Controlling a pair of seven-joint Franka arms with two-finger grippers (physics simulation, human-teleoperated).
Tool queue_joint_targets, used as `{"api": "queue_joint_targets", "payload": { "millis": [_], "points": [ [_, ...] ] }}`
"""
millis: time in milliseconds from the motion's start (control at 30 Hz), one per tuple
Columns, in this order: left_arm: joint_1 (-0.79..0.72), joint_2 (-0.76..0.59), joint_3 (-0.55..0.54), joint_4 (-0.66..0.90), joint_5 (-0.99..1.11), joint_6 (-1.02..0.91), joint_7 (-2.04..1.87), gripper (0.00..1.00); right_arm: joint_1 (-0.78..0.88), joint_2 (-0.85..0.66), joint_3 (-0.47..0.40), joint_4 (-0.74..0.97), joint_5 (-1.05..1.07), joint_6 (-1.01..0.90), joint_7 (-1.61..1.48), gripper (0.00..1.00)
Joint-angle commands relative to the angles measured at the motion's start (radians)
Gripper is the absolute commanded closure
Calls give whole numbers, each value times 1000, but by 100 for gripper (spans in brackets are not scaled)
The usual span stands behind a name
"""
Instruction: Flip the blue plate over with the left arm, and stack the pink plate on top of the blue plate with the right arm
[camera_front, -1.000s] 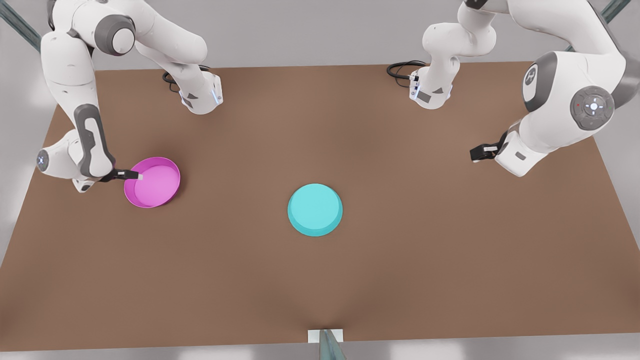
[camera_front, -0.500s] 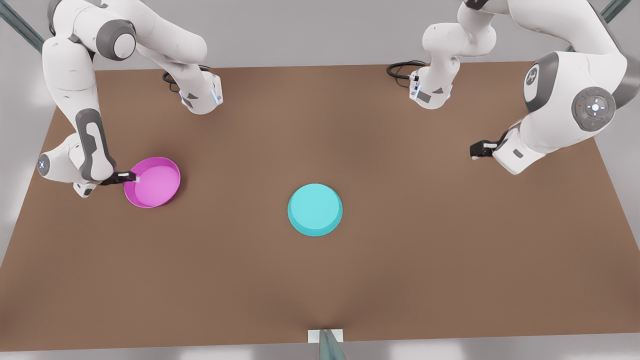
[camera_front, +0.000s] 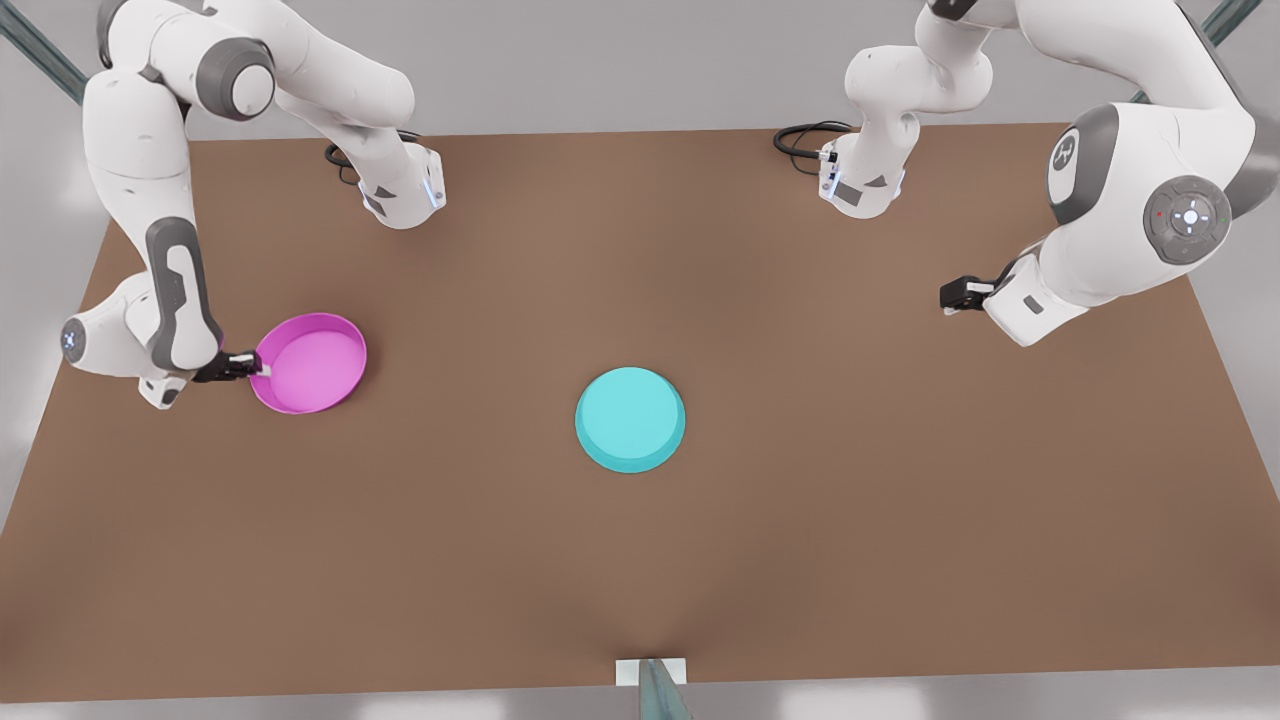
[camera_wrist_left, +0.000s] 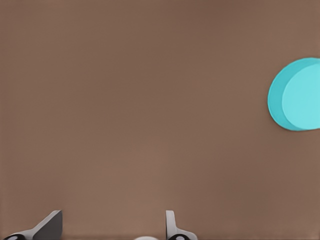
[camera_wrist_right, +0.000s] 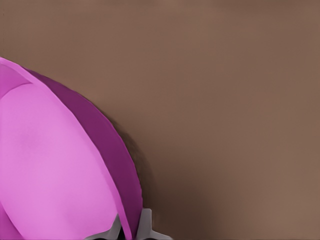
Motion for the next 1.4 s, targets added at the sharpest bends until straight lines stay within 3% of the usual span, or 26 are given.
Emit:
{"api": "queue_joint_targets", "payload": {
  "millis": [0,267,567,967,1333,1367],
  "points": [
    [0,-1,0,0,-1,-3,42,0,24,-15,11,11,5,-64,-8,79],
    [0,1,0,0,-1,-1,42,0,305,14,103,184,294,-108,292,79],
    [2,10,0,0,2,2,40,0,598,158,112,373,453,-79,696,79],
    [2,10,0,0,-4,3,43,0,800,210,136,445,447,-7,940,79],
    [2,19,0,0,-4,5,45,0,842,276,138,509,438,-7,972,78],
    [2,22,0,2,-4,5,45,0,842,279,138,509,440,-7,974,0]
  ]
}}
